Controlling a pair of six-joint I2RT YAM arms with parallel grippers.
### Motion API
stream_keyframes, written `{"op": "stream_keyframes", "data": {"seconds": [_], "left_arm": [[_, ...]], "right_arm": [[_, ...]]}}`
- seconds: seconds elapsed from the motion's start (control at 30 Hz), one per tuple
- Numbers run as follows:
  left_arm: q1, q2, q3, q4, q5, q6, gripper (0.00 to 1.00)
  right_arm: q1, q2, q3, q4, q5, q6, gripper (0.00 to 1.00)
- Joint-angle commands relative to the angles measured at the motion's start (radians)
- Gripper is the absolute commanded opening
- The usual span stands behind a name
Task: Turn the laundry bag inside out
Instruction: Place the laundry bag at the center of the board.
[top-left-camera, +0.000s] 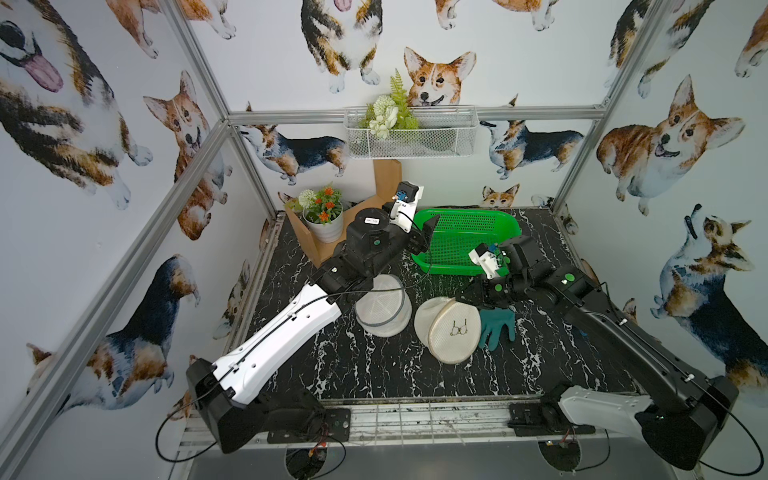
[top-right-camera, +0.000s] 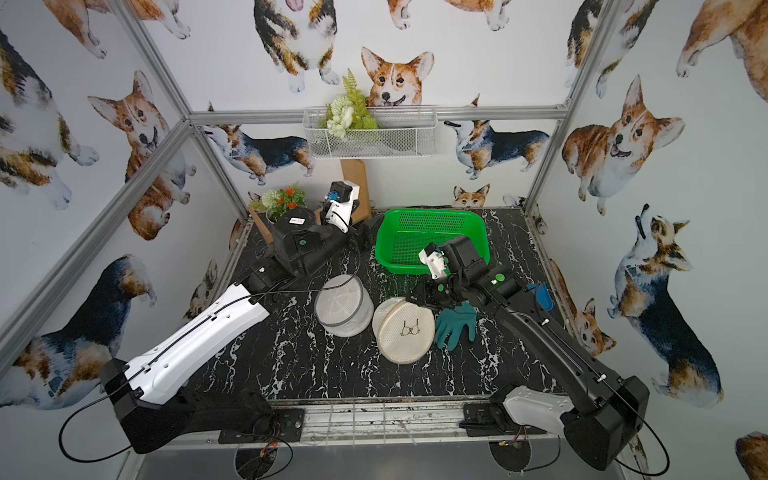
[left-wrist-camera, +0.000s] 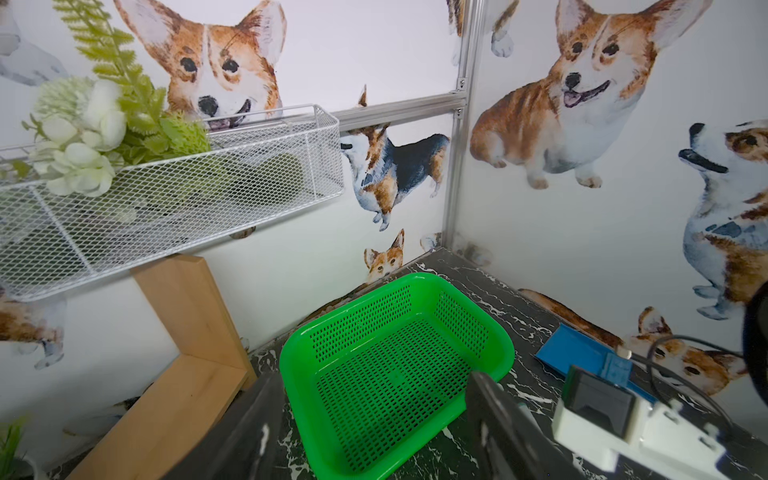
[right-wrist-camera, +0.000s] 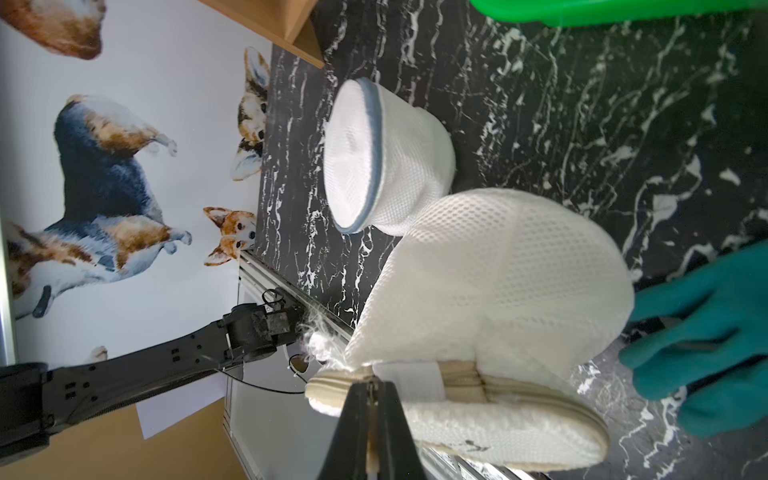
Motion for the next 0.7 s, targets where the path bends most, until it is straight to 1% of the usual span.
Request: {"op": "stream_keyframes", "data": {"seconds": [0.0, 0.03, 0.1, 0.2, 0.23, 0.3, 0.33, 0.43, 0.53, 0.63, 0.67], "left_arm": [[0.002, -0.027, -0.029, -0.015, -0.037, -0.048, 0.74], [0.004, -0.036, -0.042, -0.018, -0.044, -0.056, 0.75], [0.016, -0.064, -0.086, -0.021, -0.061, -0.086, 0.75], [0.070, -0.101, -0.162, -0.010, -0.053, -0.180, 0.75], [0.095, -0.110, -0.185, -0.003, -0.043, -0.213, 0.75], [0.163, -0.131, -0.235, 0.013, -0.021, -0.287, 0.74], [0.192, -0.138, -0.253, 0.017, -0.012, -0.313, 0.74], [0.274, -0.166, -0.312, 0.030, -0.005, -0.362, 0.74], [0.335, -0.193, -0.362, 0.034, -0.011, -0.355, 0.74], [0.392, -0.221, -0.404, 0.023, -0.033, -0.320, 0.75], [0.417, -0.233, -0.420, 0.020, -0.044, -0.308, 0.75]], "right_arm": [[0.004, 0.036, -0.070, 0.134, 0.064, 0.072, 0.00], [0.004, 0.060, -0.091, 0.176, 0.077, 0.070, 0.00], [0.004, 0.121, -0.125, 0.248, 0.153, 0.048, 0.00], [0.000, 0.215, -0.157, 0.273, 0.290, -0.020, 0.03], [-0.001, 0.235, -0.175, 0.288, 0.326, -0.034, 0.07], [-0.002, 0.266, -0.204, 0.304, 0.375, -0.061, 0.21], [-0.002, 0.271, -0.211, 0.308, 0.385, -0.065, 0.26], [-0.001, 0.242, -0.205, 0.304, 0.395, -0.072, 0.49], [-0.003, 0.155, -0.169, 0.269, 0.456, -0.096, 0.69], [-0.019, 0.015, -0.124, 0.223, 0.583, -0.134, 0.84], [-0.038, -0.037, -0.117, 0.217, 0.628, -0.148, 0.87]]}}
